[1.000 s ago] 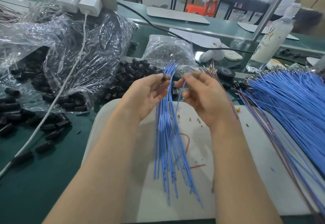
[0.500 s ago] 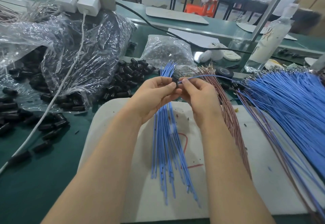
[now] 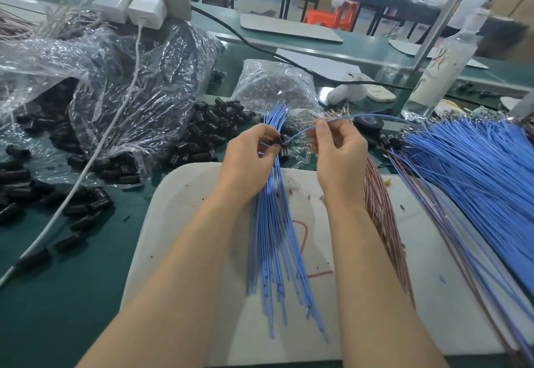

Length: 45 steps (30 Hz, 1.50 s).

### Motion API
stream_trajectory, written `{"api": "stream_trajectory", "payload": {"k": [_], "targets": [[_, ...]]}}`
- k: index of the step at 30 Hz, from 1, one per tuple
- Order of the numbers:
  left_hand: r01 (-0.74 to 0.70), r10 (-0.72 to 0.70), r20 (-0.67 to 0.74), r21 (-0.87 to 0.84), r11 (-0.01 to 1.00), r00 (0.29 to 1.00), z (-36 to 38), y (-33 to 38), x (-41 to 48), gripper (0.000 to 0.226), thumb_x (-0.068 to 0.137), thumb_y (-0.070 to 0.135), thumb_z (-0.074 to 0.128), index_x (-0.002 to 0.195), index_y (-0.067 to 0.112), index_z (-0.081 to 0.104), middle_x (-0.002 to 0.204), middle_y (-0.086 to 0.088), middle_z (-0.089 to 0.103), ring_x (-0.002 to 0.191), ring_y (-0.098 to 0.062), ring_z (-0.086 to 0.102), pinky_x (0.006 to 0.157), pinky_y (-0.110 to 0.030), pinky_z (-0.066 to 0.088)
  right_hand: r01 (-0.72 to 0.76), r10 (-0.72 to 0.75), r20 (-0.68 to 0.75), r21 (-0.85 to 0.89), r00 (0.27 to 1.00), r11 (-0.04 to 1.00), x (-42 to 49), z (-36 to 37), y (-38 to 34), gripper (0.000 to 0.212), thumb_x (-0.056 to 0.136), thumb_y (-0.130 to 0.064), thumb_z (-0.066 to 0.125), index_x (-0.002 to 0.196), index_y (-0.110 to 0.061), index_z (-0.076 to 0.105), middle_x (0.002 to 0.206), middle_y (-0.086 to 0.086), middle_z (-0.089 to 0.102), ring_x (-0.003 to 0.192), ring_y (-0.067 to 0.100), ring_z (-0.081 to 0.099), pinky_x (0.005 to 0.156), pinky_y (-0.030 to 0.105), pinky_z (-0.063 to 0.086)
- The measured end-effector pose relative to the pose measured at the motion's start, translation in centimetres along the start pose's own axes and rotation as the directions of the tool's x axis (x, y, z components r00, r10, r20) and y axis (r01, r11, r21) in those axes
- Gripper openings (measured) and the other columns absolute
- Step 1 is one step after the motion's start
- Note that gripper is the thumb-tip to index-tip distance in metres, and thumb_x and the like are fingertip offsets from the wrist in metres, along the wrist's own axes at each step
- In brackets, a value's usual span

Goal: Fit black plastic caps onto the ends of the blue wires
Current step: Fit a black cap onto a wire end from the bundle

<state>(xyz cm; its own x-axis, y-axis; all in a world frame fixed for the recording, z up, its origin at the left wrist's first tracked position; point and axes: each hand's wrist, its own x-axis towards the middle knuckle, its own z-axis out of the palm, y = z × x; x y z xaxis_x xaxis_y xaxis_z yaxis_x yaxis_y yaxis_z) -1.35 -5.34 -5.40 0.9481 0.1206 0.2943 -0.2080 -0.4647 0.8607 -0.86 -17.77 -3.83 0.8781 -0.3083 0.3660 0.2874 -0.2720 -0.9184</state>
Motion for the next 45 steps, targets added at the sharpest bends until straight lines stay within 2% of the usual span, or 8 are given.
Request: {"api": "stream_trajectory", "payload": {"k": [9,14,19,27,32,38,42,45], "targets": [[-0.067,0.067,0.018,0.034,0.997,0.998,0.22,-0.15,0.0,0.017,0.09,0.009,0.058,0.102,0.019,0.066,0.084,0.014,0.063,0.081,-0.001,0.059,0.075,-0.007,0.043,0.009,-0.008,0.041,-0.011,0.999,1.0,-0.11,0.15,-0.19,0.023,0.096,-0.015,0.053,0.076,-0.026,0.058,0.073,-0.007,0.066,0.074,0.008,0.063,0.084,0.042,0.053],[-0.095,0.093,0.044,0.049,0.994,0.995,0.27,-0.3,-0.02,0.017,0.092,0.013,0.057,0.103,0.021,0.068,0.078,0.024,0.058,0.078,0.012,0.054,0.07,0.004,0.035,-0.042,0.041,0.019,0.056,0.999,0.998,0.15,-0.11,-0.15,0.024,0.096,-0.014,0.053,0.075,-0.024,0.06,0.066,-0.011,0.065,0.064,0.001,0.061,0.075,0.034,0.055],[-0.079,0.076,0.05,0.064,0.995,0.996,0.36,-0.49,-0.03,0.018,0.093,0.017,0.057,0.106,0.022,0.068,0.081,0.016,0.061,0.08,0.0,0.056,0.068,0.004,0.034,-0.079,0.076,0.024,0.11,0.997,0.991,0.22,-0.15,-0.18,0.024,0.095,-0.012,0.053,0.075,-0.022,0.061,0.064,-0.01,0.065,0.061,-0.002,0.061,0.068,0.023,0.053],[-0.11,0.104,0.063,0.087,0.99,0.993,0.29,-0.36,-0.15,0.017,0.093,0.017,0.057,0.106,0.015,0.067,0.09,0.007,0.065,0.084,-0.005,0.057,0.071,0.002,0.035,-0.085,0.082,0.035,0.096,0.996,0.992,0.28,-0.27,-0.07,0.023,0.095,-0.012,0.053,0.075,-0.02,0.06,0.062,-0.01,0.065,0.06,-0.002,0.061,0.067,0.022,0.053],[-0.137,0.121,0.12,0.127,0.982,0.985,0.28,-0.12,-0.29,0.015,0.089,0.012,0.06,0.102,0.013,0.068,0.093,-0.001,0.067,0.087,-0.012,0.057,0.077,-0.012,0.039,-0.117,0.106,0.092,0.129,0.99,0.985,0.35,-0.24,-0.05,0.019,0.093,-0.008,0.057,0.077,-0.019,0.06,0.066,-0.009,0.066,0.063,-0.001,0.062,0.069,0.023,0.054],[-0.14,0.124,0.108,0.164,0.976,0.986,0.2,0.04,-0.44,0.019,0.091,0.016,0.06,0.108,0.015,0.068,0.096,-0.001,0.064,0.09,-0.014,0.057,0.084,-0.022,0.043,-0.073,0.068,0.095,0.042,0.993,0.996,0.24,-0.31,0.01,0.02,0.092,-0.01,0.058,0.076,-0.022,0.06,0.073,-0.003,0.067,0.073,0.011,0.064,0.082,0.04,0.056],[-0.167,0.153,0.089,0.179,0.97,0.984,0.26,0.3,-0.57,0.019,0.091,0.017,0.059,0.108,0.013,0.068,0.094,-0.002,0.061,0.092,-0.019,0.056,0.086,-0.031,0.043,-0.094,0.094,0.14,-0.007,0.986,0.996,0.02,0.04,0.04,0.011,0.09,-0.014,0.061,0.08,-0.016,0.064,0.079,0.002,0.069,0.079,0.016,0.066,0.084,0.041,0.055],[-0.187,0.175,0.084,0.171,0.967,0.981,0.37,0.45,-0.64,0.019,0.091,0.015,0.06,0.108,0.011,0.069,0.094,-0.005,0.063,0.092,-0.022,0.057,0.086,-0.035,0.043,-0.074,0.087,0.181,-0.077,0.98,0.994,-0.19,0.25,0.1,0.012,0.087,-0.017,0.065,0.075,-0.021,0.065,0.071,-0.007,0.066,0.071,0.007,0.062,0.077,0.032,0.053]]}}
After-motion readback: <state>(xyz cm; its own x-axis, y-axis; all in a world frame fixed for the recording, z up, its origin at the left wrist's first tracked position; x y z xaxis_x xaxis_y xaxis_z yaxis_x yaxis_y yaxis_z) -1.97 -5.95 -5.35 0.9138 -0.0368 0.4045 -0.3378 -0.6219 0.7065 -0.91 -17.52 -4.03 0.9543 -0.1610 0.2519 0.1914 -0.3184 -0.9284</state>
